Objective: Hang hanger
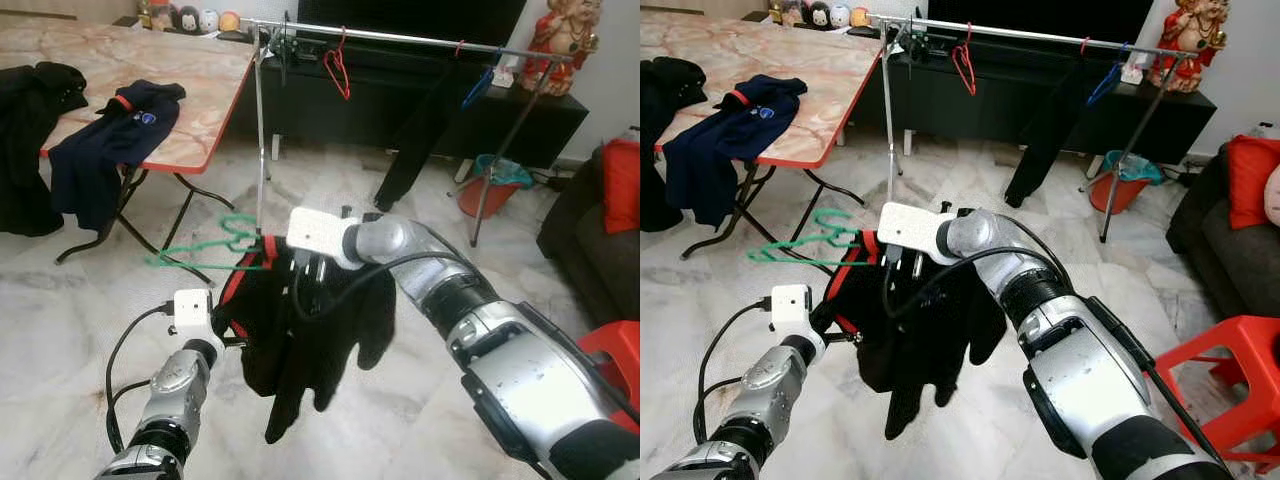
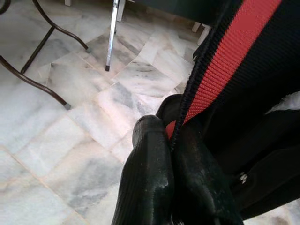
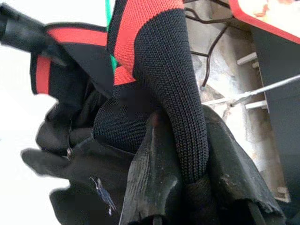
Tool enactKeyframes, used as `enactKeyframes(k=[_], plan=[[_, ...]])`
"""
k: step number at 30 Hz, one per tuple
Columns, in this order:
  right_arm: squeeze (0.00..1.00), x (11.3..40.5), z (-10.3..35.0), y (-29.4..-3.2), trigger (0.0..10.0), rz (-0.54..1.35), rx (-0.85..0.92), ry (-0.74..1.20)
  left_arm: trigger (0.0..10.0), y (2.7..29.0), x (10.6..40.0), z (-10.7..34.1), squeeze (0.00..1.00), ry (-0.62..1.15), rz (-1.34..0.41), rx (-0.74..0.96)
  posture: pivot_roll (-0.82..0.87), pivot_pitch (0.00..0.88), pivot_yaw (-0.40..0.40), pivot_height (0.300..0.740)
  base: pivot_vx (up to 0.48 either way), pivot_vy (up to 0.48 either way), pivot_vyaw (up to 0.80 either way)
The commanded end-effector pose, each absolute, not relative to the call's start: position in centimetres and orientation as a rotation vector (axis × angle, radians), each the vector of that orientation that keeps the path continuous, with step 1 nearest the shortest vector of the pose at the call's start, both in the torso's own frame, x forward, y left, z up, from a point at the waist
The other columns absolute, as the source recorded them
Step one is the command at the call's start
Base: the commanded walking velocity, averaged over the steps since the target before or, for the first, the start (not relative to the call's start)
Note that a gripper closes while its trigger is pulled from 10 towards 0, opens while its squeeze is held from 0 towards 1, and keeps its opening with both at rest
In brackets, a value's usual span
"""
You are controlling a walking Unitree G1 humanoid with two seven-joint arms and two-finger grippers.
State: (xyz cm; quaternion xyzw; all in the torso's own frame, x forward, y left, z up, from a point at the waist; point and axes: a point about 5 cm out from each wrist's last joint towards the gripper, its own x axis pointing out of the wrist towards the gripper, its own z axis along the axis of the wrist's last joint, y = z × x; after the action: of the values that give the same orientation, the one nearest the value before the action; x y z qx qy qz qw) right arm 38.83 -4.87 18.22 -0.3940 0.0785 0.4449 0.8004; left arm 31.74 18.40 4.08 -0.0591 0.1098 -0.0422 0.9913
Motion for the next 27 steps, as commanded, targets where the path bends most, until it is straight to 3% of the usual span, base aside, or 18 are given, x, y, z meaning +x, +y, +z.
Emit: enactKeyframes(k=[1,3,4,5,15,18,22,25,27], plan=[[0.0,39.7,19.7,-7.0,0.0,0.849,-0.736,0.123,0.0,19.3,30.7,2.7,0.0,0.29,-0.041,-0.097,0.13,0.0,-0.115,0.74,0.0,0.0,0.0],[0.0,39.7,19.9,-7.5,0.0,0.846,-0.682,0.097,0.0,19.5,30.5,2.4,0.0,0.313,-0.031,-0.087,0.13,0.0,-0.113,0.74,0.0,0.0,0.0],[0.0,39.6,19.8,-7.8,0.0,0.864,-0.671,0.103,2.0,19.6,30.4,2.3,0.0,0.321,-0.024,-0.082,0.13,0.0,-0.112,0.74,0.0,0.0,0.0],[0.0,39.5,19.4,-8.7,0.0,0.88,-0.676,0.124,10.0,19.8,30.2,2.1,0.0,0.332,-0.012,-0.075,0.13,0.0,-0.112,0.74,0.0,0.0,0.0],[0.0,38.9,16.4,-15.2,0.0,0.834,-0.954,0.31,10.0,21.0,29.7,1.7,0.0,0.358,0.039,-0.055,0.12,0.0,-0.103,0.74,0.0,0.0,0.0],[0.0,38.5,16.1,-18.2,0.0,0.811,-1.028,0.39,10.0,21.0,29.5,1.5,0.0,0.368,0.036,-0.044,0.12,0.0,-0.099,0.74,0.0,0.0,0.0],[0.0,38.6,17.1,-19.8,0.0,0.773,-0.994,0.375,10.0,21.0,29.4,1.5,0.0,0.372,0.034,-0.042,0.12,0.0,-0.096,0.74,0.0,0.0,0.0],[0.0,37.7,17.7,-21.2,0.0,0.881,-0.992,0.366,10.0,21.0,29.3,1.5,0.0,0.374,0.032,-0.035,0.13,0.0,-0.098,0.74,0.0,0.0,0.0],[0.0,37.8,19.2,-24.7,0.0,0.732,-1.102,0.435,10.0,21.3,29.1,1.4,0.0,0.375,0.031,-0.03,0.12,0.0,-0.096,0.74,0.0,0.0,0.0]])
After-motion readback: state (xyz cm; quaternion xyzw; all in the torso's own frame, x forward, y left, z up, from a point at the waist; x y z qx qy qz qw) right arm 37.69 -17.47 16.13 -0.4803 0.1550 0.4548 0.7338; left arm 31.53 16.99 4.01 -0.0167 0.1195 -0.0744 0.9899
